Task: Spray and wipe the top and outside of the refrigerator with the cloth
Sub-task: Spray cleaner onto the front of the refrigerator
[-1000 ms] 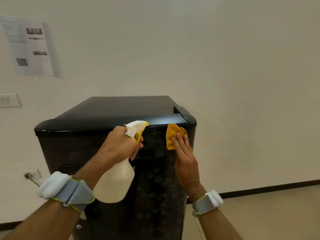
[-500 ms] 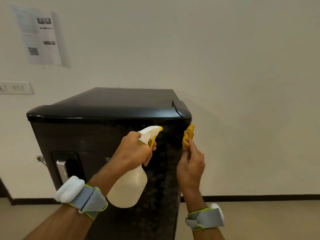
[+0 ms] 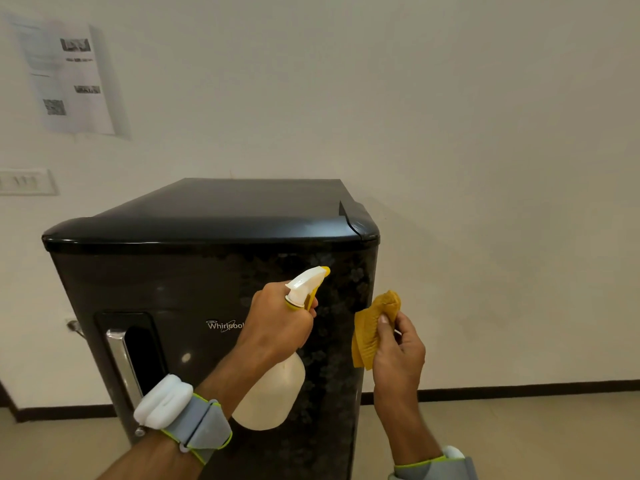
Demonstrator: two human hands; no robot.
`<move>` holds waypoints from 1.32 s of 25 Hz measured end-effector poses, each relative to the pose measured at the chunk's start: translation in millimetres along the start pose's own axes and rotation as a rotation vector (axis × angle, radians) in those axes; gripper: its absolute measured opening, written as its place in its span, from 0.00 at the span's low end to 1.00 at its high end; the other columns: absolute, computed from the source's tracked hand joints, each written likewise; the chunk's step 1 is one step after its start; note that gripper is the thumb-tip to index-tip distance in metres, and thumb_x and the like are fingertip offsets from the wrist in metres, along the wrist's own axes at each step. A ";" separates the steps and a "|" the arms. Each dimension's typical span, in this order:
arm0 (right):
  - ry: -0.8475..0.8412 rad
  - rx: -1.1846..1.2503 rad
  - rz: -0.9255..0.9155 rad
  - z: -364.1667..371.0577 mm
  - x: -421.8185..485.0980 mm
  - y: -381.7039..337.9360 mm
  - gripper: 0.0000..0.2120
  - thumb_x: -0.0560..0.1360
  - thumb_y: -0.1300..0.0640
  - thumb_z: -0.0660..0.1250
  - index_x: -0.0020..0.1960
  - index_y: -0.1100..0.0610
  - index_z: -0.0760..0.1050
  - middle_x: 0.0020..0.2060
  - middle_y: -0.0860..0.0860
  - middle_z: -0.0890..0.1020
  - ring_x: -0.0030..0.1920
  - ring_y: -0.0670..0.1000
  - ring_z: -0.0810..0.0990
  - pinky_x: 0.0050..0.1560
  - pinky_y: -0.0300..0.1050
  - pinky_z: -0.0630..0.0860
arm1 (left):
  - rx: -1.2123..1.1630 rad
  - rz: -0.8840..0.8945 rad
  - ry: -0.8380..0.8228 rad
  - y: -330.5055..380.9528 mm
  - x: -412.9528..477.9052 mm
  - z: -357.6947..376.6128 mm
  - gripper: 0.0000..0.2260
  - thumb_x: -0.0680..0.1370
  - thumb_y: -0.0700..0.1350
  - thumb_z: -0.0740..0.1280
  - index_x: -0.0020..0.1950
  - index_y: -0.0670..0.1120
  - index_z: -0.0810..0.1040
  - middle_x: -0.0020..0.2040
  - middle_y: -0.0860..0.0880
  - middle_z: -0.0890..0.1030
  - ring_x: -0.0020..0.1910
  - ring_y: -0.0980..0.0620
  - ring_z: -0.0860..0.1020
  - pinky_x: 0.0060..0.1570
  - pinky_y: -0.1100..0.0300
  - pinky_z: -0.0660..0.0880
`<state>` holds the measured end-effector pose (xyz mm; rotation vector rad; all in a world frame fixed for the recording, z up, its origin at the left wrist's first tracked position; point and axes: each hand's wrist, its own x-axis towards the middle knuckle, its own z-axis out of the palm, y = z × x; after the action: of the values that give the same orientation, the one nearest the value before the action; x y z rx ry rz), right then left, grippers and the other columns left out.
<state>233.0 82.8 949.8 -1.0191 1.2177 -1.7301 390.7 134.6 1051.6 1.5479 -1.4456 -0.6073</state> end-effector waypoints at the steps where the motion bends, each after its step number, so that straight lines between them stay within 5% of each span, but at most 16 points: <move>1: 0.006 0.008 -0.002 -0.5 -0.3 -1.6 0.10 0.80 0.52 0.63 0.61 0.45 0.76 0.53 0.46 0.82 0.54 0.48 0.81 0.54 0.44 0.79 | 0.016 0.009 0.003 0.1 -0.4 -0.2 0.11 0.68 0.29 0.65 0.39 0.43 0.81 0.36 0.42 0.83 0.35 0.44 0.82 0.33 0.55 0.79; 6: 0.033 0.105 0.002 -4.2 -1.9 -11.6 0.09 0.81 0.55 0.63 0.59 0.46 0.75 0.49 0.40 0.80 0.49 0.43 0.80 0.44 0.34 0.76 | 0.075 0.031 -0.010 -3.5 -8.5 2.6 0.10 0.68 0.29 0.65 0.36 0.42 0.79 0.27 0.45 0.77 0.26 0.52 0.75 0.26 0.61 0.74; 9: 0.027 0.140 0.009 -3.8 -2.2 -18.1 0.07 0.81 0.56 0.64 0.56 0.45 0.74 0.48 0.40 0.78 0.48 0.44 0.78 0.41 0.34 0.73 | 0.030 0.026 0.029 -5.8 -9.6 3.4 0.10 0.68 0.29 0.65 0.39 0.42 0.80 0.34 0.43 0.82 0.34 0.47 0.81 0.32 0.50 0.79; 12: -0.009 0.148 -0.032 3.6 1.8 -20.1 0.05 0.80 0.56 0.65 0.52 0.46 0.75 0.49 0.42 0.79 0.49 0.45 0.78 0.45 0.38 0.75 | 0.004 0.000 0.037 -10.3 -11.9 2.8 0.13 0.67 0.27 0.66 0.41 0.44 0.81 0.39 0.48 0.83 0.43 0.52 0.82 0.34 0.61 0.77; 18: -0.144 -0.237 -0.529 54.3 23.8 -25.5 0.04 0.78 0.52 0.68 0.51 0.49 0.75 0.49 0.46 0.75 0.50 0.47 0.76 0.51 0.39 0.76 | -0.037 -0.046 0.123 -21.9 -14.4 -7.6 0.15 0.67 0.26 0.67 0.45 0.44 0.82 0.41 0.49 0.83 0.45 0.54 0.82 0.39 0.64 0.76; 22: -0.123 -0.348 -0.650 64.9 30.9 -15.0 0.08 0.78 0.49 0.66 0.53 0.52 0.75 0.51 0.48 0.72 0.52 0.49 0.73 0.52 0.41 0.74 | -0.008 -0.081 0.174 -30.1 -21.3 -17.1 0.14 0.68 0.27 0.67 0.45 0.44 0.82 0.40 0.49 0.83 0.43 0.54 0.81 0.36 0.66 0.74; 25: -0.116 -0.244 -0.618 57.1 30.3 -17.7 0.05 0.79 0.54 0.67 0.52 0.54 0.74 0.49 0.48 0.73 0.48 0.46 0.74 0.49 0.35 0.72 | -0.009 -0.128 0.272 -43.8 -28.9 -22.2 0.14 0.67 0.27 0.67 0.42 0.44 0.82 0.38 0.49 0.83 0.41 0.53 0.82 0.31 0.65 0.75; 29: -0.136 -0.126 -0.572 63.3 18.7 -23.9 0.04 0.79 0.56 0.67 0.52 0.53 0.71 0.46 0.47 0.75 0.44 0.45 0.75 0.44 0.30 0.72 | 0.020 -0.164 0.450 -64.8 -38.2 -33.9 0.10 0.70 0.30 0.67 0.37 0.44 0.81 0.32 0.45 0.81 0.33 0.48 0.80 0.29 0.50 0.77; 33: -0.213 -0.096 -0.577 81.5 -3.7 -19.9 0.05 0.79 0.59 0.67 0.51 0.55 0.72 0.44 0.42 0.74 0.44 0.38 0.75 0.45 0.26 0.71 | 0.086 -0.168 0.520 -79.5 -43.4 -47.7 0.08 0.72 0.32 0.68 0.39 0.45 0.80 0.33 0.48 0.79 0.33 0.51 0.79 0.31 0.59 0.76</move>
<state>306.0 63.2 986.4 -1.6888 0.9287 -1.9282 462.8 181.9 996.5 1.7447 -0.9645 -0.2104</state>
